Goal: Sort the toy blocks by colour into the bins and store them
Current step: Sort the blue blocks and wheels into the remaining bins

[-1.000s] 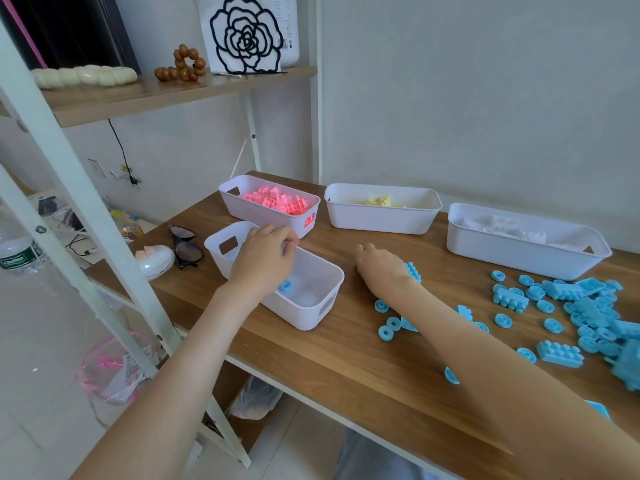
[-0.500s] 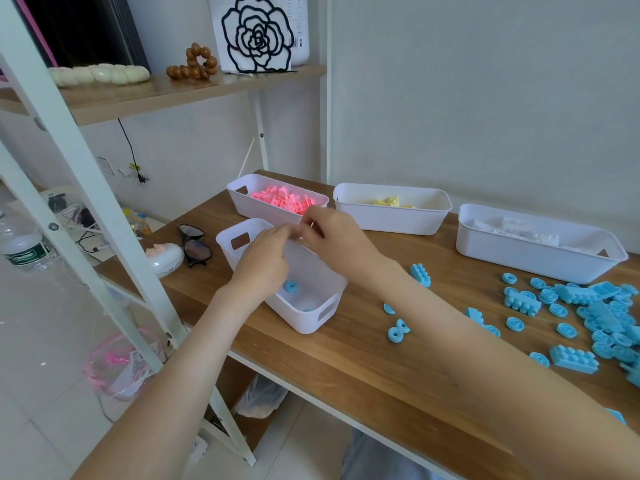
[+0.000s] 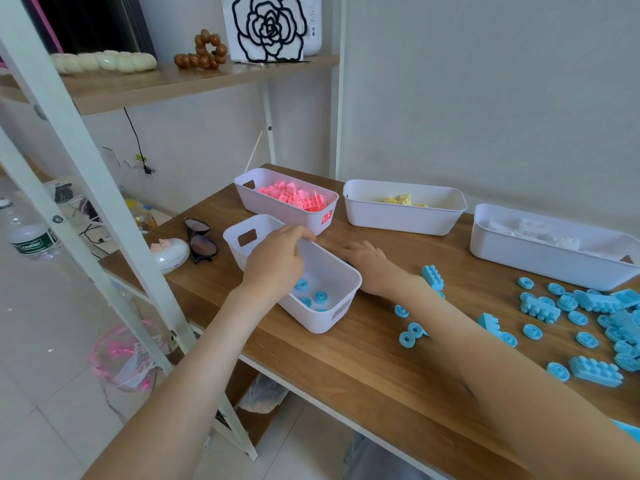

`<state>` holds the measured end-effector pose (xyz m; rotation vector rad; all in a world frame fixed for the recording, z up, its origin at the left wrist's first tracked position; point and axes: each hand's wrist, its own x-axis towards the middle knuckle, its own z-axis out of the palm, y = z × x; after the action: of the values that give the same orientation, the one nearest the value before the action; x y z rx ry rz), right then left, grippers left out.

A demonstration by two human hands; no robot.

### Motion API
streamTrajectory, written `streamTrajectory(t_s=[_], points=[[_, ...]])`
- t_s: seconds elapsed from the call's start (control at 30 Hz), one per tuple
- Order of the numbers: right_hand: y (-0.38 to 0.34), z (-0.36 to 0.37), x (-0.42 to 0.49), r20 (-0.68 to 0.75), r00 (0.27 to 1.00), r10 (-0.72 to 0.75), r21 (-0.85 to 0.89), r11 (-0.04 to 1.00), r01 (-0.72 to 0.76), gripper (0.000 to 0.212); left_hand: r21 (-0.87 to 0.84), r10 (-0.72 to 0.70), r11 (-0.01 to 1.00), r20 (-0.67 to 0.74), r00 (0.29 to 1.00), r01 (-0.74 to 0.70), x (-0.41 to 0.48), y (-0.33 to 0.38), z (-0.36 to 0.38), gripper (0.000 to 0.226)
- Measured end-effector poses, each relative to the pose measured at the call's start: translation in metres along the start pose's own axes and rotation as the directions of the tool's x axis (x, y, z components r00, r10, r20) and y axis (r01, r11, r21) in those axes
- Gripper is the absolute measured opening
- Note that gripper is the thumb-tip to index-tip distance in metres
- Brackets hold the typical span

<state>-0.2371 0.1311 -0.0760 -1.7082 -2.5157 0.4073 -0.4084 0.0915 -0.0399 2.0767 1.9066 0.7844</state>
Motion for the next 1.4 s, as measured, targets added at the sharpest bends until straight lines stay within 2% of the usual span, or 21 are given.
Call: streamTrajectory(t_s=[0.07,0.2,0.27,0.33,0.4,0.47,0.5,0.57,0.63,0.7,0.73,0.77,0.83,0.9,0.93,0.97,1.03,1.1,1.2,1.3,1.4], points=[[0.006,-0.001,-0.003,-0.098,0.995,-0.003,0.022,1.0,0.005,0.009,0.001,-0.007,1.0,-0.015,1.0,0.007,0.0,0.004,0.002,0.036],[0.009,-0.018,-0.017,-0.254,0.958,0.133,0.215,0.974,-0.078,0.013,-0.006,-0.032,0.999,-0.057,0.998,0.032,0.001,0.014,0.01,0.036],[0.004,-0.032,-0.034,-0.419,0.898,0.132,0.287,0.958,-0.007,0.021,-0.013,-0.041,0.999,-0.069,0.997,0.04,0.001,0.022,0.016,0.037],[-0.003,-0.045,-0.053,-0.509,0.859,0.05,0.293,0.949,0.118,0.021,-0.009,-0.006,1.0,-0.043,0.999,0.006,0.001,0.033,0.022,0.04],[-0.006,-0.051,-0.067,-0.452,0.888,-0.081,0.26,0.94,0.218,0.022,0.018,0.052,0.998,0.011,0.999,-0.052,0.0,0.044,0.029,0.044],[0.001,-0.052,-0.077,-0.359,0.919,-0.162,0.18,0.954,0.239,0.03,0.033,0.084,0.996,0.043,0.996,-0.085,0.0,0.055,0.034,0.048],[0.009,-0.051,-0.082,-0.356,0.925,-0.132,0.188,0.96,0.209,0.032,0.038,0.082,0.996,0.05,0.995,-0.084,0.0,0.06,0.037,0.05],[0.028,-0.05,-0.089,-0.396,0.918,0.018,0.324,0.938,0.121,0.032,0.019,0.044,0.999,0.012,0.999,-0.044,0.001,0.065,0.04,0.049],[0.054,-0.044,-0.094,-0.376,0.91,0.173,0.376,0.927,-0.021,0.035,-0.059,0.022,0.998,-0.051,0.998,-0.025,0.002,0.07,0.042,0.045],[0.075,-0.033,-0.097,-0.191,0.941,0.278,0.199,0.95,-0.24,0.043,-0.178,0.044,0.982,-0.116,0.992,-0.064,0.001,0.074,0.044,0.041],[0.08,-0.027,-0.1,-0.075,0.95,0.304,0.088,0.951,-0.297,0.048,-0.23,0.07,0.968,-0.143,0.987,-0.102,-0.001,0.078,0.047,0.038],[0.083,-0.022,-0.102,0.015,0.949,0.314,0.019,0.949,-0.314,0.051,-0.265,0.103,0.953,-0.168,0.98,-0.145,-0.004,0.081,0.05,0.036],[0.082,-0.018,-0.105,0.054,0.952,0.301,-0.007,0.954,-0.301,0.048,-0.278,0.184,0.929,-0.225,0.957,-0.244,-0.012,0.088,0.056,0.033],[0.082,-0.02,-0.107,0.001,0.958,0.288,0.019,0.958,-0.288,0.041,-0.199,0.329,0.897,-0.292,0.898,-0.394,-0.024,0.092,0.061,0.029],[0.083,-0.02,-0.108,-0.018,0.959,0.283,0.031,0.959,-0.283,0.036,-0.135,0.439,0.859,-0.302,0.846,-0.494,-0.031,0.093,0.064,0.027],[0.084,-0.021,-0.11,-0.038,0.961,0.276,0.049,0.961,-0.274,0.032,-0.071,0.56,0.797,-0.287,0.777,-0.6,-0.037,0.094,0.067,0.026],[0.09,-0.021,-0.116,-0.079,0.96,0.267,0.101,0.961,-0.259,0.025,-0.003,0.755,0.643,-0.168,0.634,-0.766,-0.05,0.092,0.074,0.027],[0.093,-0.021,-0.121,-0.106,0.954,0.279,0.129,0.955,-0.265,0.023,0.016,0.826,0.562,-0.062,0.56,-0.827,-0.061,0.089,0.079,0.027],[0.096,-0.02,-0.126,-0.126,0.946,0.3,0.105,0.952,-0.288,0.025,0.079,0.857,0.512,0.012,0.515,-0.855,-0.071,0.083,0.084,0.03],[0.092,-0.018,-0.128,-0.14,0.949,0.281,0.067,0.959,-0.274,0.027,0.145,0.838,0.526,0.081,0.54,-0.838,-0.069,0.075,0.087,0.037],[0.087,-0.016,-0.132,-0.156,0.944,0.291,0.069,0.956,-0.284,0.03,0.103,0.731,0.651,0.182,0.658,-0.752,-0.063,0.071,0.083,0.053]])
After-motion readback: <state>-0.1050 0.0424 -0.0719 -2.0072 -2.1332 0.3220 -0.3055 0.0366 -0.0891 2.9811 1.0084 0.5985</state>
